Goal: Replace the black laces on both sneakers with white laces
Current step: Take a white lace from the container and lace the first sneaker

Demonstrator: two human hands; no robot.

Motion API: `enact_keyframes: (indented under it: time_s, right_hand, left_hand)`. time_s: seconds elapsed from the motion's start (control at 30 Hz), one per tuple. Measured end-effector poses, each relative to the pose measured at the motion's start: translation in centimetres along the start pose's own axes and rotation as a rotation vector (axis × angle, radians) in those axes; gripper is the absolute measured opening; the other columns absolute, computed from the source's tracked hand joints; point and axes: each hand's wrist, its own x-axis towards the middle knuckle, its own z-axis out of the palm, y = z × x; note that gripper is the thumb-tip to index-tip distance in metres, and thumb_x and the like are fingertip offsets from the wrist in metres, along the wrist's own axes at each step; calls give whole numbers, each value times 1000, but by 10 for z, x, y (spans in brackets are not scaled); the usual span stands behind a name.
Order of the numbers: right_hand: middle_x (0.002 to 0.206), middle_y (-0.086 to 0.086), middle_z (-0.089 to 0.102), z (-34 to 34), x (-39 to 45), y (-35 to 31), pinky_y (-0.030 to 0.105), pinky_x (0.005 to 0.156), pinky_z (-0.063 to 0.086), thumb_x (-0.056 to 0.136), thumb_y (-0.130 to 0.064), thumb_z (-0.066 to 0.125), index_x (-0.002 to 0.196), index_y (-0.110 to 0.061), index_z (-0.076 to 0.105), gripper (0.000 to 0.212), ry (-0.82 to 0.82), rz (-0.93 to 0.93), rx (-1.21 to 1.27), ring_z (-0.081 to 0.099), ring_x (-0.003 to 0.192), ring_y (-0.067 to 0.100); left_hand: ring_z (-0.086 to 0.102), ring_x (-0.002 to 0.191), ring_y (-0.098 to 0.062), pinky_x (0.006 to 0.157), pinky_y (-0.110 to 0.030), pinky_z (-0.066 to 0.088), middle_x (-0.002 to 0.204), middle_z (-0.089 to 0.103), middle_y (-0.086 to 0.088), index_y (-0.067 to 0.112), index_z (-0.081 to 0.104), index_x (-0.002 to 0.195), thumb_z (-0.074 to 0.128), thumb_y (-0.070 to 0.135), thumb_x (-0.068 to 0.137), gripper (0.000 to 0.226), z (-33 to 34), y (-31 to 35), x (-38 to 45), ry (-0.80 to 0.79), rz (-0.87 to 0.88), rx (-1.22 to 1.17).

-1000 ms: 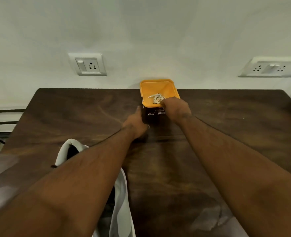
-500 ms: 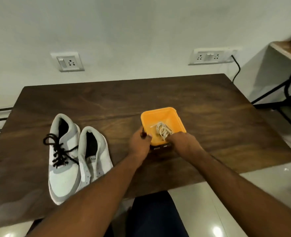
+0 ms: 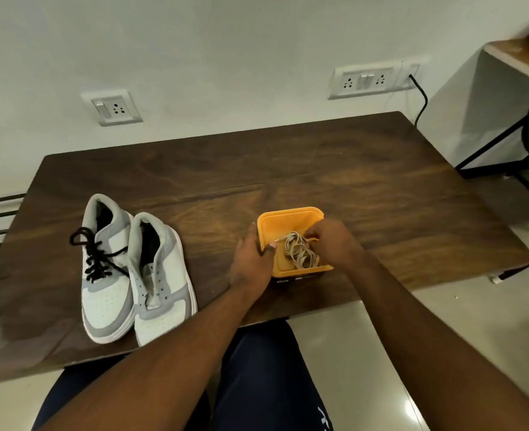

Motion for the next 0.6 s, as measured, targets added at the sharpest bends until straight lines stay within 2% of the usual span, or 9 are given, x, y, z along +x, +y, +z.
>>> enact_keyframes:
  time_s: [0.07, 0.13, 0.23, 0.37, 0.5, 0.6]
  right_hand:
    - [111, 10, 67, 8, 11, -10, 35, 82, 53, 94, -9, 49, 111, -10, 65, 23, -25, 40, -73, 64, 97, 25]
    - [118, 10, 63, 19, 16, -19, 38, 87, 52, 97, -10, 46, 116, -9, 58, 22, -95, 52, -149, 62, 105, 27]
    - [123, 9, 61, 32, 21, -21, 38, 89, 51, 98, -15, 49, 120, -11, 57, 24, -141, 56, -243, 61, 110, 27]
    - [122, 10, 61, 31, 27, -14, 40, 91, 52, 97, -14, 50, 118, -11, 56, 22, -141, 88, -222, 60, 110, 27]
    - [117, 11, 62, 5, 17, -21, 39, 85, 50, 95, -12, 51, 112, -10, 57, 18, -15, 46, -219, 61, 107, 31]
    - [97, 6, 65, -30, 7, -40, 35, 70, 51, 85, -4, 55, 89, -16, 59, 13, 150, -11, -112, 63, 89, 27]
  left_hand:
    - [44, 132, -22, 105, -39, 38, 144, 45, -2, 25, 32, 151, 47, 34, 101, 53, 4, 0, 6, 28, -5, 29]
    - [46, 131, -22, 106, -42, 41, 144, 46, -2, 30, 32, 151, 38, 34, 104, 48, 11, -2, 8, 64, -39, 6]
    - [45, 130, -21, 104, -42, 39, 145, 46, -2, 33, 28, 152, 32, 34, 105, 47, 17, -5, 6, 111, -38, 25]
    - [43, 132, -22, 103, -43, 39, 149, 37, -4, 32, 20, 154, 32, 37, 105, 51, 23, 0, -1, 119, -71, 15]
    - [39, 136, -25, 107, -46, 37, 154, 30, -7, 27, 18, 155, 37, 39, 103, 57, 19, 5, -6, 126, -108, -29]
    - [40, 135, -25, 109, -46, 38, 149, 35, -8, 24, 32, 151, 43, 38, 102, 52, 2, 11, -7, 156, -68, -97]
